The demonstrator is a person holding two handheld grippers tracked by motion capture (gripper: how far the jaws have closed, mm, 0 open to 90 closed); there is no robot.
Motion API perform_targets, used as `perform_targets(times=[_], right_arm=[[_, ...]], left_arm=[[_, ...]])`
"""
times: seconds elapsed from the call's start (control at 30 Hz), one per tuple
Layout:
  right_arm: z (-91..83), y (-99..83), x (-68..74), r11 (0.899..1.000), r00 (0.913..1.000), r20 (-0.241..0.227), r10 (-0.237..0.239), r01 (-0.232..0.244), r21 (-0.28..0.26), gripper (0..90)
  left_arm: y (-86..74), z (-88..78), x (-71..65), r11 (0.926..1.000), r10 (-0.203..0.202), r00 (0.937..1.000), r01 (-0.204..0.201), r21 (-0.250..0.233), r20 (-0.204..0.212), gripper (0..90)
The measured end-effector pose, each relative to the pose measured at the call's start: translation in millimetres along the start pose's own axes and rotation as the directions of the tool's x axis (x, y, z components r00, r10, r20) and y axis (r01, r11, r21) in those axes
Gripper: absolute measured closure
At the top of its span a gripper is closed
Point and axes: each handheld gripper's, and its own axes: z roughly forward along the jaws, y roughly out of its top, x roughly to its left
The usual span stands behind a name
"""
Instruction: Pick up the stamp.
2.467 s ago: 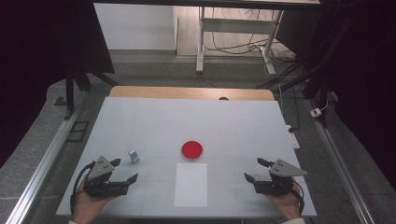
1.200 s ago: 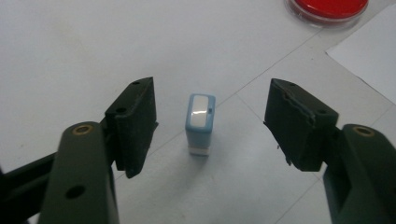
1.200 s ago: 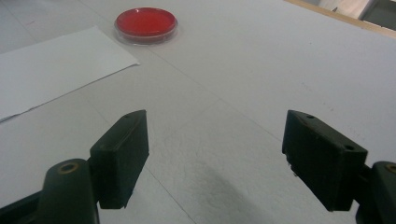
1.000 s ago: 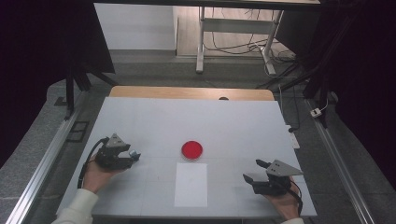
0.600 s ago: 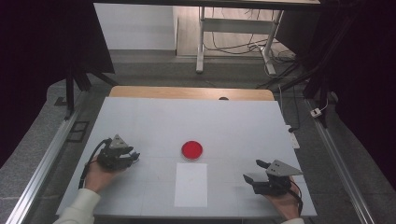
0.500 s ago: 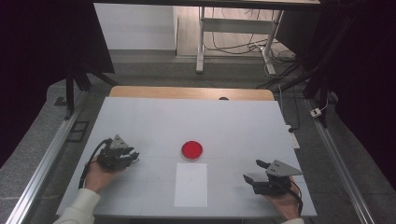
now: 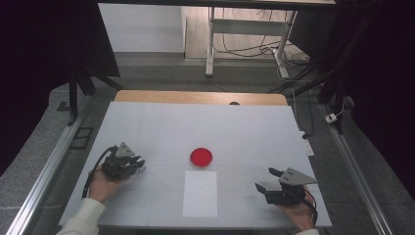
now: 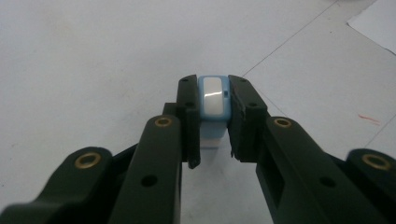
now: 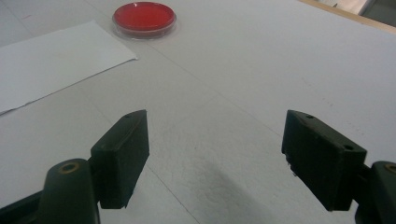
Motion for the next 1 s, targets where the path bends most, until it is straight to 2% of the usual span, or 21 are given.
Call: perform_targets(times=[0.27, 0.47, 0.7, 1.0], right_arm=[[0.0, 0.1, 0.5, 1.0, 1.0, 0.002, -0.003, 0.003, -0.002, 23.0], [-0.6, -0.4, 0.6, 1.0, 1.0, 0.004, 0.001, -0.001, -0.007, 23.0], [-1.5, -1.0, 0.3, 1.0, 0.9999, 0.015, -0.001, 0.001, -0.01, 23.2], [-1.1, -0.7, -0.9, 1.0, 0.9998, 0.018, 0.0, 0.0, -0.014, 23.6]], left_arm=[[-0.2, -4.5, 0.1, 0.9997, -0.008, 0.9998, 0.008, -0.021, -0.016, 76.0], [-1.0, -9.2, 0.1, 0.9991, -0.018, 0.9998, 0.018, -0.038, -0.01, 76.0], [-1.5, -15.9, -2.2, 0.9975, -0.025, 0.9997, 0.024, -0.066, 0.0, 76.0], [-1.0, -23.4, -4.5, 0.9912, -0.057, 0.9978, 0.06, -0.118, 0.035, 75.9]])
